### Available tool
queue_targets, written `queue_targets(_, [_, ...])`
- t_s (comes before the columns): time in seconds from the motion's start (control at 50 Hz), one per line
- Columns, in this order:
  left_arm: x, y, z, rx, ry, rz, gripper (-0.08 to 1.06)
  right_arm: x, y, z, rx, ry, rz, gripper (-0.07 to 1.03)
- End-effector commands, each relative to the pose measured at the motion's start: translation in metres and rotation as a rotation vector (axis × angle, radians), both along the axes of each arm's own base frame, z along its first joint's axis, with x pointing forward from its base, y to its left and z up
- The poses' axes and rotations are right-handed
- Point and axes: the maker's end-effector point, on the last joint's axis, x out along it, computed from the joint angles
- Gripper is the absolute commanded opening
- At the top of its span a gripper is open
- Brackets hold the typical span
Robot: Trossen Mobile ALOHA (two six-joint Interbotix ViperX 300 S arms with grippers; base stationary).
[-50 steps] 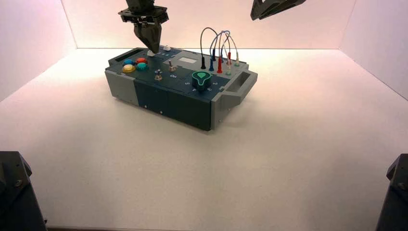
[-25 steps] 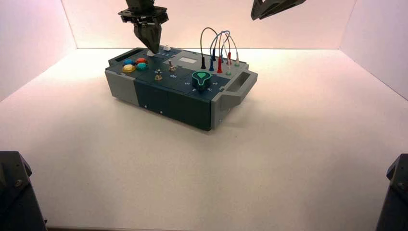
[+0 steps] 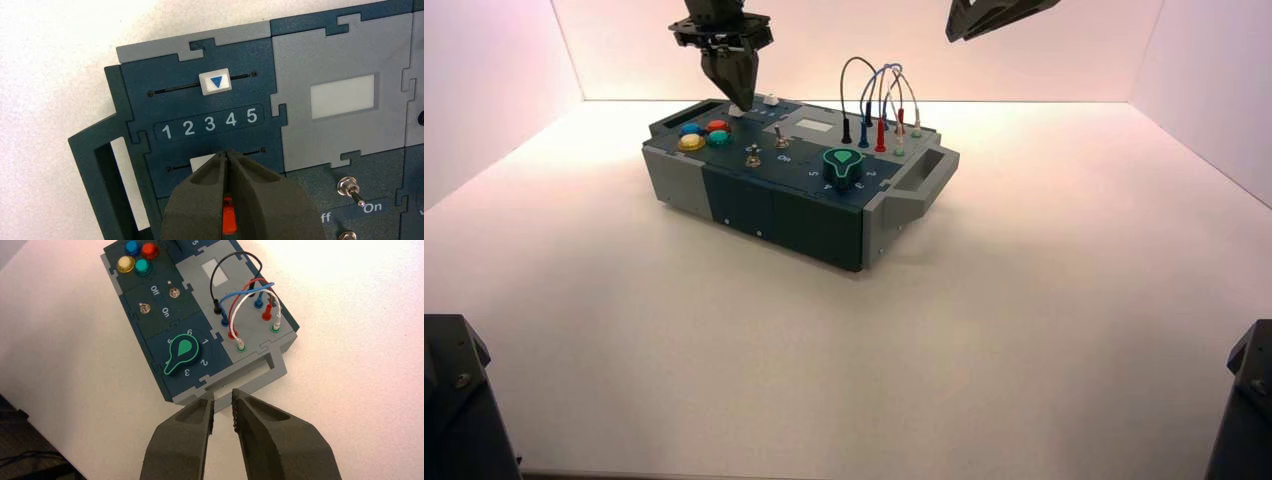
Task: Move the bottom slider to position 2.
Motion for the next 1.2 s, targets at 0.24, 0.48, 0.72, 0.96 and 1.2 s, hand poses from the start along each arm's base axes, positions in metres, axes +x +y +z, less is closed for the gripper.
queue_targets(0.24, [0.011,0.002,0.016,-0.008,-0.047,0.004,-0.03,0.006,0.005,0.015,0.024,-0.037,0.004,0.22])
queue_targets(0.48, [0.012,0.002,0.016,-0.005,-0.048,0.002,-0.03,0.006,0.006,0.016,0.026,-0.038,0.003,0.22])
queue_targets(0.72, [0.012,0.002,0.016,-0.003,-0.049,-0.001,-0.03,0.006,0.005,0.015,0.023,-0.040,0.004,0.22])
queue_targets(0.96, [0.009,0.002,0.023,-0.007,-0.045,-0.002,-0.03,0.006,0.005,0.016,0.023,-0.040,0.004,0.22])
queue_targets(1.2, [0.009,0.002,0.044,-0.011,-0.073,-0.005,-0.03,0.007,0.005,0.017,0.025,-0.042,0.003,0.22])
